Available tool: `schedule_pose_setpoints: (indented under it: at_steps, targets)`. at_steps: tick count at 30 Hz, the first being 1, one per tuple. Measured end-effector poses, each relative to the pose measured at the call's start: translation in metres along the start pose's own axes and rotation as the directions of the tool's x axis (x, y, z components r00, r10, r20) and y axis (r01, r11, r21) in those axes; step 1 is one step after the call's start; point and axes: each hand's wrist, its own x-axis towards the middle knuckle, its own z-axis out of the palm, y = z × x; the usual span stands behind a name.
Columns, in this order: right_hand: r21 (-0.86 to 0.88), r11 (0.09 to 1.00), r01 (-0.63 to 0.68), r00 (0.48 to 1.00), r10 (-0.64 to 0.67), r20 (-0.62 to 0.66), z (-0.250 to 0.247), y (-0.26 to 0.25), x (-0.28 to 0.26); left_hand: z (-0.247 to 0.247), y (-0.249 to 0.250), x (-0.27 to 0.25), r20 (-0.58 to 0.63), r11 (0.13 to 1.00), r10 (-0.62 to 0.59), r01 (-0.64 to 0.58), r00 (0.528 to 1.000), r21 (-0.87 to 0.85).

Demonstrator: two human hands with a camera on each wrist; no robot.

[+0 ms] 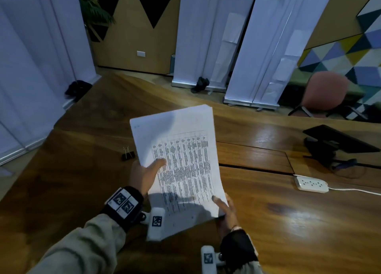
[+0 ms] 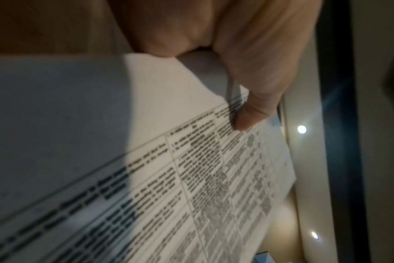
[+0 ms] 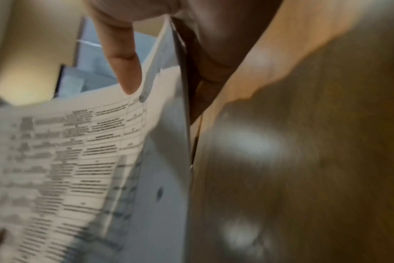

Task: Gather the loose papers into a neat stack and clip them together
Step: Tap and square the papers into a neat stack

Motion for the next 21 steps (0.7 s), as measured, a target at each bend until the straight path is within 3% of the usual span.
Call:
schedule_pose_setpoints:
  at_steps: [2,5,8,11,16,19,21]
  targets:
    - [-0.123,0.974,0.19,0.982,-0.191,0.009,0.004,-0.017,-0.001,-0.002,0.02,0.0,0.061,0.997,0.071,-0.072,0.996,0.021]
    - [-0.216,0.89,0.401,0.916,-0.382,0.126,0.015,-0.034,-0.008,-0.006,0.025,0.001,0.129,0.977,0.137,-0.156,0.982,0.149]
    - [-0.289,0.787,0.546,0.838,-0.502,0.214,0.03,-0.043,-0.009,-0.003,0.016,-0.005,0.25,0.954,0.066,-0.134,0.966,0.268]
    - [-0.184,0.834,0.52,0.847,-0.478,0.232,0.039,-0.042,-0.004,0.005,0.011,-0.017,0.359,0.97,0.023,-0.108,0.933,0.218]
    - [-0.074,0.81,0.582,0.795,-0.548,0.26,0.035,-0.057,0.001,0.002,0.019,-0.018,0.479,0.961,0.042,-0.166,0.877,0.219]
    - [-0.03,0.856,0.516,0.818,-0.481,0.316,0.032,-0.065,0.008,-0.001,0.02,-0.016,0.548,0.958,0.048,-0.194,0.835,0.211]
    - [-0.031,0.869,0.494,0.833,-0.463,0.302,0.03,-0.064,0.009,-0.003,0.019,-0.011,0.523,0.951,0.051,-0.201,0.851,0.236]
